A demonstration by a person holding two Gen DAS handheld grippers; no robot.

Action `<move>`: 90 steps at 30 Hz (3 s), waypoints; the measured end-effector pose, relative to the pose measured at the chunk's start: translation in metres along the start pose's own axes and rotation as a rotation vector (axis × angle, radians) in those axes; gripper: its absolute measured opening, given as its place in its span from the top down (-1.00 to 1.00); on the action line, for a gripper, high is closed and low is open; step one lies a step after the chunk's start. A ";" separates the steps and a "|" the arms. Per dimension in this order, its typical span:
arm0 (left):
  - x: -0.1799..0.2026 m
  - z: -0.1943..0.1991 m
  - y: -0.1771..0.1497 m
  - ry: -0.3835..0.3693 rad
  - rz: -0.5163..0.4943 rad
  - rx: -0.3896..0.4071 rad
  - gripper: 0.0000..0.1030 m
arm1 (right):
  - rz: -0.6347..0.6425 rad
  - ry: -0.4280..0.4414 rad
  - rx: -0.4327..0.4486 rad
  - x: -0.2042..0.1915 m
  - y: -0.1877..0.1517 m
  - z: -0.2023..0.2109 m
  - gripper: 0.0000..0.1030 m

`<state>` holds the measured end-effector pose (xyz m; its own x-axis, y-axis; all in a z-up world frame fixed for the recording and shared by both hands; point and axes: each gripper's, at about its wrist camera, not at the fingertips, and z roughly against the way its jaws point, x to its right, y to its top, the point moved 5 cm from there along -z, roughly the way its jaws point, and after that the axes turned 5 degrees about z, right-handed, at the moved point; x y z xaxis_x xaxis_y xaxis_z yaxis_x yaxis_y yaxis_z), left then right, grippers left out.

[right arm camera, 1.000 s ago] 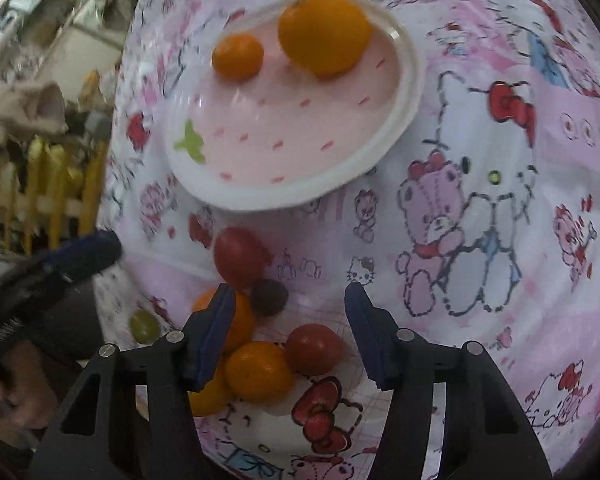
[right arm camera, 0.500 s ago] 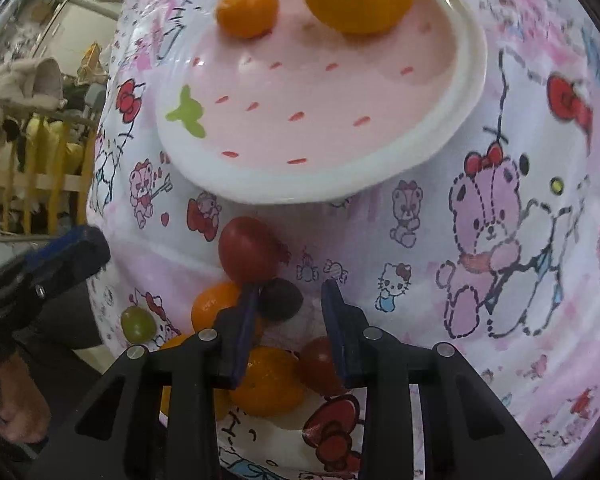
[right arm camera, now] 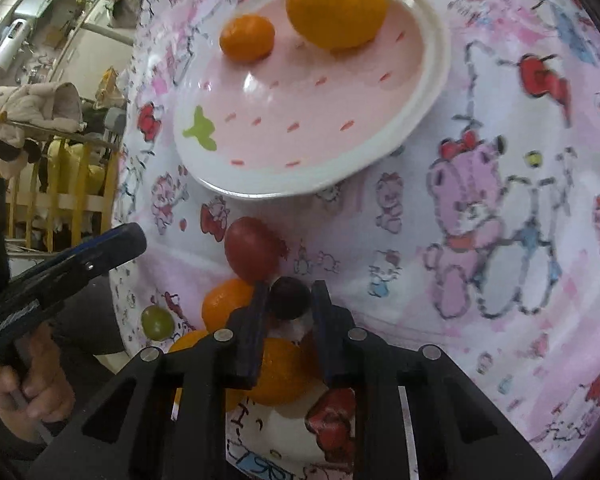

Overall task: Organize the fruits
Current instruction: 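Carry both dark grapes onto the pink plate and open both tools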

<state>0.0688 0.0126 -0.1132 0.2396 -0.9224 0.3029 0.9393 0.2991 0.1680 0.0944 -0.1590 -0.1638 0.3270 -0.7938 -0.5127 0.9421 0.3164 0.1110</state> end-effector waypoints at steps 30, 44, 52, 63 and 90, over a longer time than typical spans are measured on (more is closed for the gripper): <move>0.058 -0.002 0.100 -0.084 -0.183 0.089 0.62 | -0.069 -0.005 0.341 0.035 0.082 0.084 0.56; 0.054 -0.048 0.101 -0.013 -0.175 0.046 0.61 | -0.073 -0.056 0.280 0.043 0.084 0.052 0.56; 0.060 -0.050 0.096 -0.008 -0.238 0.055 0.61 | -0.093 -0.055 0.282 0.052 0.084 0.051 0.54; 0.057 -0.050 0.098 -0.013 -0.222 0.057 0.59 | -0.101 -0.051 0.281 0.055 0.080 0.052 0.52; 0.069 -0.021 0.095 -0.017 -0.268 0.199 -0.39 | -0.068 -0.059 0.362 0.040 0.084 0.081 -0.39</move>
<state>0.1803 -0.0279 -0.0959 -0.0155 -0.9712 0.2379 0.9015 0.0894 0.4234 0.1922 -0.2058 -0.1061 0.2566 -0.8387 -0.4804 0.9236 0.0662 0.3776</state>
